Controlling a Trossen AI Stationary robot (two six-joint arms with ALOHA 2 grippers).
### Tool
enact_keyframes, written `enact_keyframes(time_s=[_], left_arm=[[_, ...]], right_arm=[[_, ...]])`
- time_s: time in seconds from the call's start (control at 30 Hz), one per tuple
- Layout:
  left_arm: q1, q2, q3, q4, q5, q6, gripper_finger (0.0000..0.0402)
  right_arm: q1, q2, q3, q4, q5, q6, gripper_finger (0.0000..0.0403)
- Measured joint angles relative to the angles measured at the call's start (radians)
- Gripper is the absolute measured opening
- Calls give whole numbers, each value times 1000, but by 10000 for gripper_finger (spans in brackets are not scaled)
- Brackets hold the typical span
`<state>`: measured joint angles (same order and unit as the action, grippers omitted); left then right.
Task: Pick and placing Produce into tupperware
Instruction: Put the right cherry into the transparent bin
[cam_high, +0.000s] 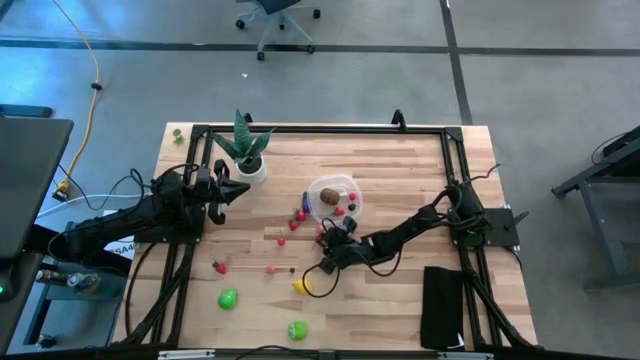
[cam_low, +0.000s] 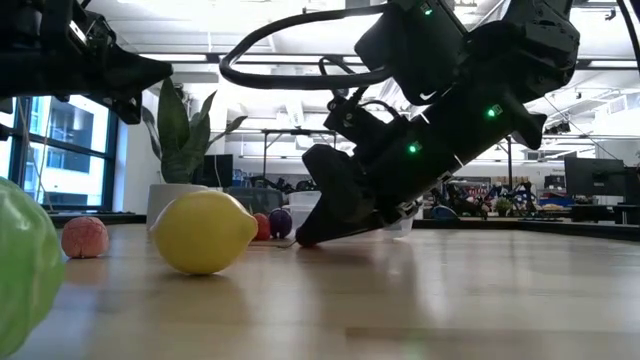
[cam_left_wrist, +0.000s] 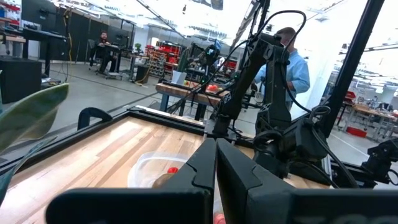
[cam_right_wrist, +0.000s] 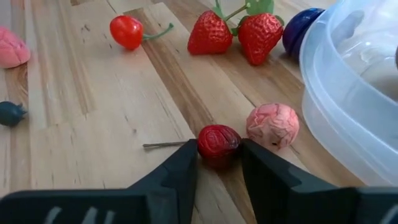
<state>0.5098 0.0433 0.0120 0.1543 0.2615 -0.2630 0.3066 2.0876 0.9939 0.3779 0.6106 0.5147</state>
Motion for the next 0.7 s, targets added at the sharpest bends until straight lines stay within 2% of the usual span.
enact_keyframes(time_s=[0.4, 0.7], left_arm=[[0, 0, 0, 0, 0, 0, 3], [0, 0, 0, 0, 0, 0, 3]], right_arm=[[63, -17, 0, -1, 73, -1, 105], [110, -152, 0, -63, 189, -73, 105]])
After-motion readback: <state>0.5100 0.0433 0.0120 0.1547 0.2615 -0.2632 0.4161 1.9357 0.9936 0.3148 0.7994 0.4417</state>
